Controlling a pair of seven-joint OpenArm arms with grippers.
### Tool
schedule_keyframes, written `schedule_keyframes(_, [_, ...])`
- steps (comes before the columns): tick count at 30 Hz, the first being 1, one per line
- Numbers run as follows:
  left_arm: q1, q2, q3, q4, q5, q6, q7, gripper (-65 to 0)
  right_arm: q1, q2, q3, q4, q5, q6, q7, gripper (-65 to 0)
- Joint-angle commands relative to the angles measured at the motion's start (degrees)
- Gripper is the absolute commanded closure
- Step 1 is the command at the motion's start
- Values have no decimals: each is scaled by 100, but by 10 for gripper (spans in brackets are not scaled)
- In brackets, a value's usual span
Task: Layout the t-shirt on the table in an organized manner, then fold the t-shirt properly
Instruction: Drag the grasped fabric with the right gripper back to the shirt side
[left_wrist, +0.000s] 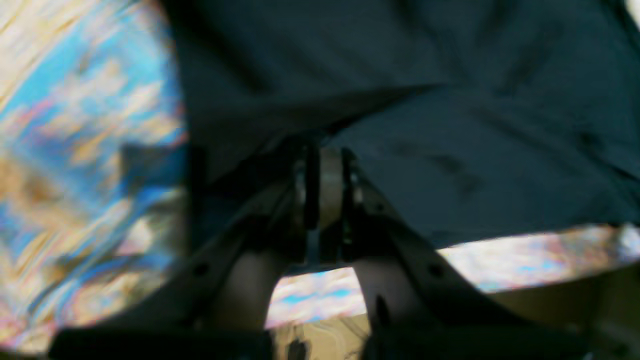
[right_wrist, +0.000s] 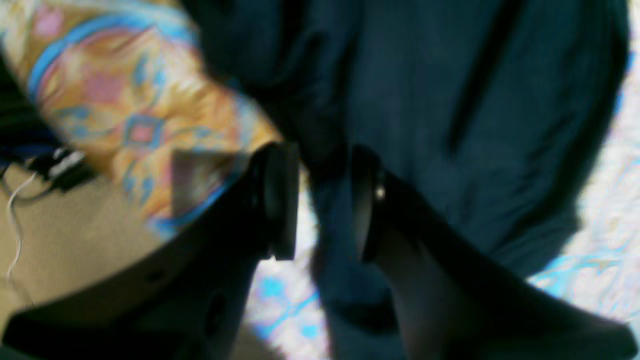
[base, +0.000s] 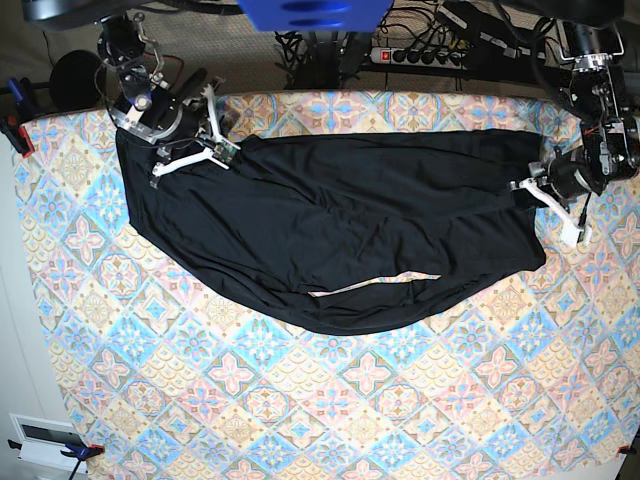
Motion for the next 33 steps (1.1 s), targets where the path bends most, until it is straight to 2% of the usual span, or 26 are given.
schedule_keyframes(1, [-104,-139,-64,72,121,13,-109,-34,23,41,76,123,32,-28,62,-175])
schedule_keyframes(5, [-148,-139,-64,72,745,13,-118,-34,41,41,120,114,32,-19,62,-175])
schedule_keyframes(14, [-236,-113,-81,81,815,13,-109,-31,58,58,849,70,32,-28,62,-179])
schedule_keyframes(17, [-245,-16,-55,81,815,13,-109,-32,5,94,1078,62,32,-19,35,-233])
schedule_keyframes(20, [-263,45,-64,81,824,13,-109,-34,-74,357,1087,62,32,-19,44,-283])
schedule_keyframes(24, [-254,28,-55,81,824,13,-91,-41,-232,410,1148,62,32,-19,53,-283])
schedule_keyframes(27, [-236,28,-64,81,824,13,-100,-96,-390,472,1148,62,32,-19,35,-271])
schedule_keyframes(33, [-236,19,-99,81,824,30,-109,-265,-584,524,1148,62,32,-19,35,-265])
